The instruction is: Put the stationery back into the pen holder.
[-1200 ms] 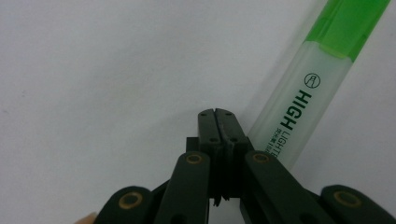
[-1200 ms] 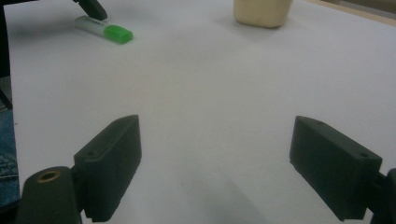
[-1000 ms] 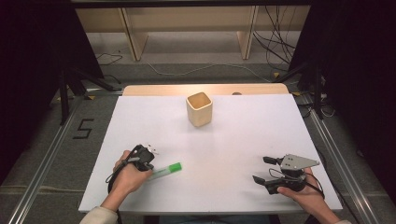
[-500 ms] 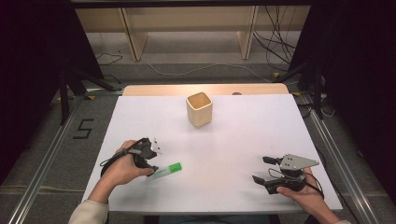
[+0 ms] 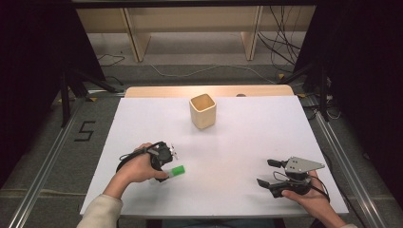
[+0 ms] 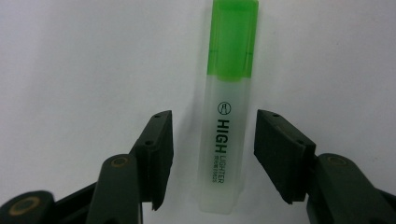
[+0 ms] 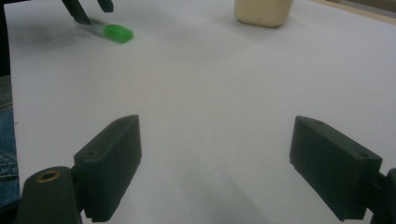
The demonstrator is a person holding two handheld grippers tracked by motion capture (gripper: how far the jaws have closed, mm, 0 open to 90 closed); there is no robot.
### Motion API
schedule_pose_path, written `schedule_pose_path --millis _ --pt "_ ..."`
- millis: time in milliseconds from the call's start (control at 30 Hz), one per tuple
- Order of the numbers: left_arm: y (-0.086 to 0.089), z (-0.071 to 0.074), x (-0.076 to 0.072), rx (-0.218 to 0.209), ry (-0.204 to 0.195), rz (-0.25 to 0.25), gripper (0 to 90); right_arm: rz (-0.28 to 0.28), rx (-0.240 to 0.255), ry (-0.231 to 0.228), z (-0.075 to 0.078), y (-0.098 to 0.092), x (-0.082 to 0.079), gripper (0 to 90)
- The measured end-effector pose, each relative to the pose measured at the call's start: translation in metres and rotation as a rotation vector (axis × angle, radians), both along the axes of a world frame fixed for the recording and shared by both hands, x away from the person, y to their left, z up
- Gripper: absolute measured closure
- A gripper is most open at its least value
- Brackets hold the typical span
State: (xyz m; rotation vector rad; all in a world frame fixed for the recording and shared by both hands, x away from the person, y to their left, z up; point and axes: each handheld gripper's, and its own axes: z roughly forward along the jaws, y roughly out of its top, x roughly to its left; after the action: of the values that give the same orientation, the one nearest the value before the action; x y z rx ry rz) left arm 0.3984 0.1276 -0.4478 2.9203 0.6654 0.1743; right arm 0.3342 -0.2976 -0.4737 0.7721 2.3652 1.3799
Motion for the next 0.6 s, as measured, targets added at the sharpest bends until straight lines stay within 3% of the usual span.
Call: schedule_pose_path --millis 100,267,600 --pt "-0.0012 -0.0048 0.0013 0.000 0.034 0.010 50.0 0.001 0.001 0.000 -0.0002 -0.0001 0.0002 17.4" --pt "-0.0034 -0.0076 0.0032 0.028 0.047 0.004 52.6 0.001 -0.001 0.002 -0.0001 0.0001 0.0001 17.4" --pt "-0.0067 -0.0100 0.0057 0.038 0.070 -0.006 61.1 0.001 0.004 0.005 -0.0003 0.0002 -0.0001 17.4"
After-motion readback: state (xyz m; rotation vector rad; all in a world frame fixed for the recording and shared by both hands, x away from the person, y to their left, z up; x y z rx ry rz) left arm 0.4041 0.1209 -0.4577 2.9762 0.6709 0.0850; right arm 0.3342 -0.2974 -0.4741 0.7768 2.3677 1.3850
